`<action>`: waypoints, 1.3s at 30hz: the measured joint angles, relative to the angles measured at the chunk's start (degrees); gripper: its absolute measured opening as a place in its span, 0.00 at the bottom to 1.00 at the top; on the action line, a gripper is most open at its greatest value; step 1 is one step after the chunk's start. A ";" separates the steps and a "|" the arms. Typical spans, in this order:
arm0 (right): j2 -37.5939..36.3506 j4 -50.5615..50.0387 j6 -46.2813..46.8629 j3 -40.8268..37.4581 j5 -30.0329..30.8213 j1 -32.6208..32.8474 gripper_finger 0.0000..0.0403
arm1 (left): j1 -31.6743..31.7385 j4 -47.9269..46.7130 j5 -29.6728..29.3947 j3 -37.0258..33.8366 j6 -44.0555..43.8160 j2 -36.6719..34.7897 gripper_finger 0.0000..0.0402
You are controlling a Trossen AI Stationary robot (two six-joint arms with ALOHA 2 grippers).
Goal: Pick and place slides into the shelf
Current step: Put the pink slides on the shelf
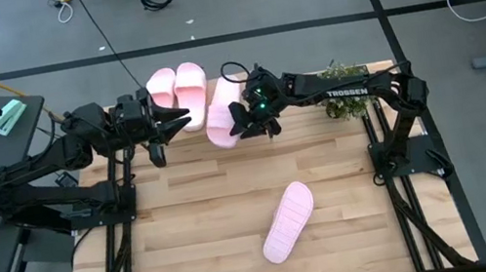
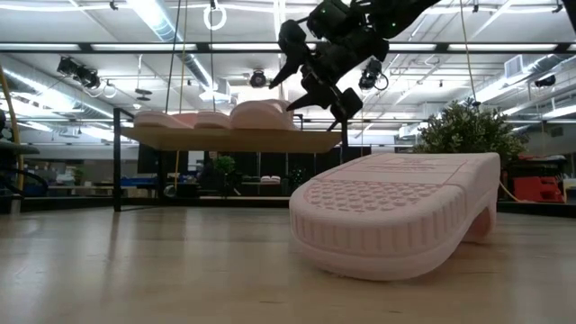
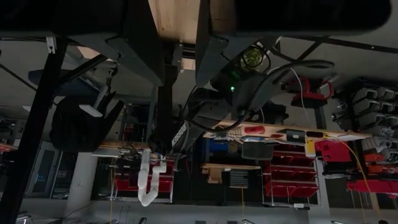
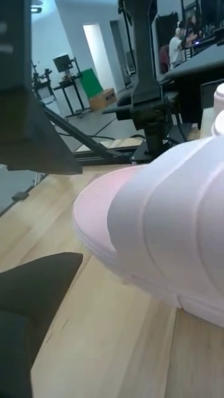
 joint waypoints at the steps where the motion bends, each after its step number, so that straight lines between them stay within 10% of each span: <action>1: 0.00 0.00 -0.14 0.00 0.00 0.00 0.54 | 0.00 0.00 0.01 0.00 0.00 0.00 0.24; 16: -7.74 -7.92 -7.46 0.02 13.28 -2.71 0.35 | 0.00 -0.92 0.02 -0.02 -0.09 0.00 0.24; 25: -6.50 -7.42 -10.60 0.02 18.66 -2.45 0.03 | 0.02 -0.90 0.00 -0.01 -0.04 0.00 0.24; 39: -5.38 -6.51 -12.88 0.00 23.02 -2.93 0.01 | 0.02 -0.81 0.00 0.00 -0.02 0.00 0.24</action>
